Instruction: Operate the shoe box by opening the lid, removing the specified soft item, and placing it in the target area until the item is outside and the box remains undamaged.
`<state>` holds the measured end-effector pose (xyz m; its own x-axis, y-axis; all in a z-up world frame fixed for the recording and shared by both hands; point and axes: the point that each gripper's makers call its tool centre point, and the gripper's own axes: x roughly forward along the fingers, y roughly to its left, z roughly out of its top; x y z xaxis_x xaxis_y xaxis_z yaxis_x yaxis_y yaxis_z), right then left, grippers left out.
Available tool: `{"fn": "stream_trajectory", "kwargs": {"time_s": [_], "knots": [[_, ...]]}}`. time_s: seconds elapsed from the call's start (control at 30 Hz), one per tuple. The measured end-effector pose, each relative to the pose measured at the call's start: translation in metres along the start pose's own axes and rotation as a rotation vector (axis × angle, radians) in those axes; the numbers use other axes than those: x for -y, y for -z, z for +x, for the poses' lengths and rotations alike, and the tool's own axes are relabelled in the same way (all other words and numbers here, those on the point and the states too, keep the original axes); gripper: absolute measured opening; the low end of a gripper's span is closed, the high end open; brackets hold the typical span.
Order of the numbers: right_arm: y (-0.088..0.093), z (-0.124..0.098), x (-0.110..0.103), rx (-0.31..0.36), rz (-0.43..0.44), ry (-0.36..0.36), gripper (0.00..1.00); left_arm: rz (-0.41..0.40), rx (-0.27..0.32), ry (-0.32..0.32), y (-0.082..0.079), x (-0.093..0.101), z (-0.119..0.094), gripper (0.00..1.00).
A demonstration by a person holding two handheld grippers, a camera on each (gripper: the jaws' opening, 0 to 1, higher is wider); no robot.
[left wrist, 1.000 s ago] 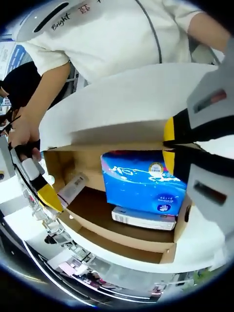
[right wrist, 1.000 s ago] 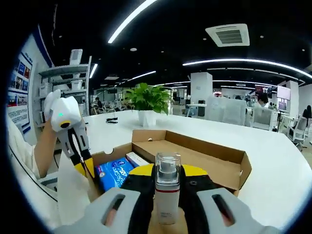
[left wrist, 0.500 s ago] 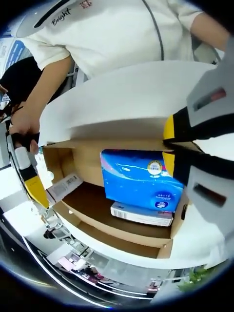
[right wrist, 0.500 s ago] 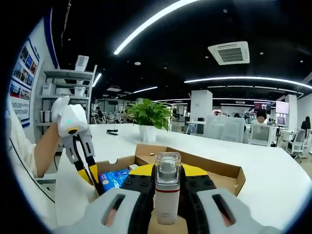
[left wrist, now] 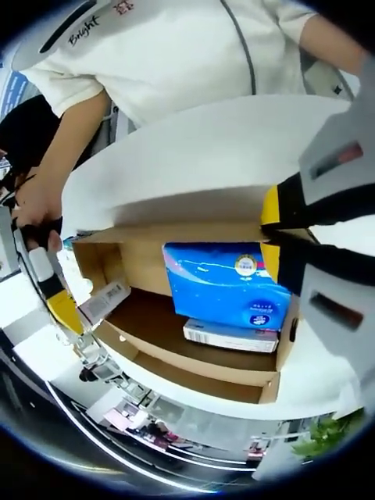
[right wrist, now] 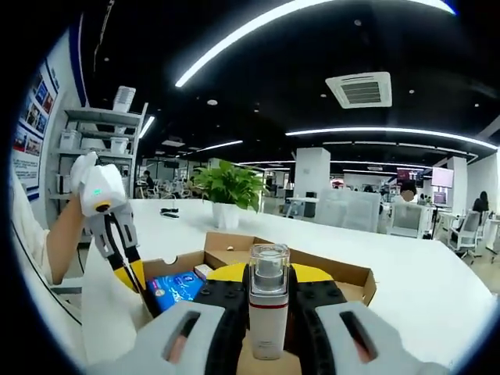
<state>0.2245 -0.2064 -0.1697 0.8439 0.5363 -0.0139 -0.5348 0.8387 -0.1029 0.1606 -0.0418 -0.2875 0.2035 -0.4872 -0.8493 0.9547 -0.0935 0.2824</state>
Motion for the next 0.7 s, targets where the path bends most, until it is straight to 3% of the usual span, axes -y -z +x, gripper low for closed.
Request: {"fn": "stream_trajectory", "kwargs": {"time_s": [0.3,0.47,0.7], "knots": [[-0.033,-0.022,0.006,0.075,-0.033,0.033,0.19,0.016,-0.001,-0.001,0.0,0.0,0.0,0.04],[-0.038,-0.026,0.019,0.08,-0.008,0.073,0.19,0.017,-0.017,-0.006,0.0,0.0,0.0,0.04],[-0.042,-0.035,0.022,0.106,0.027,0.075,0.19,0.009,-0.007,0.003,0.001,0.0,0.001,0.05]]}}
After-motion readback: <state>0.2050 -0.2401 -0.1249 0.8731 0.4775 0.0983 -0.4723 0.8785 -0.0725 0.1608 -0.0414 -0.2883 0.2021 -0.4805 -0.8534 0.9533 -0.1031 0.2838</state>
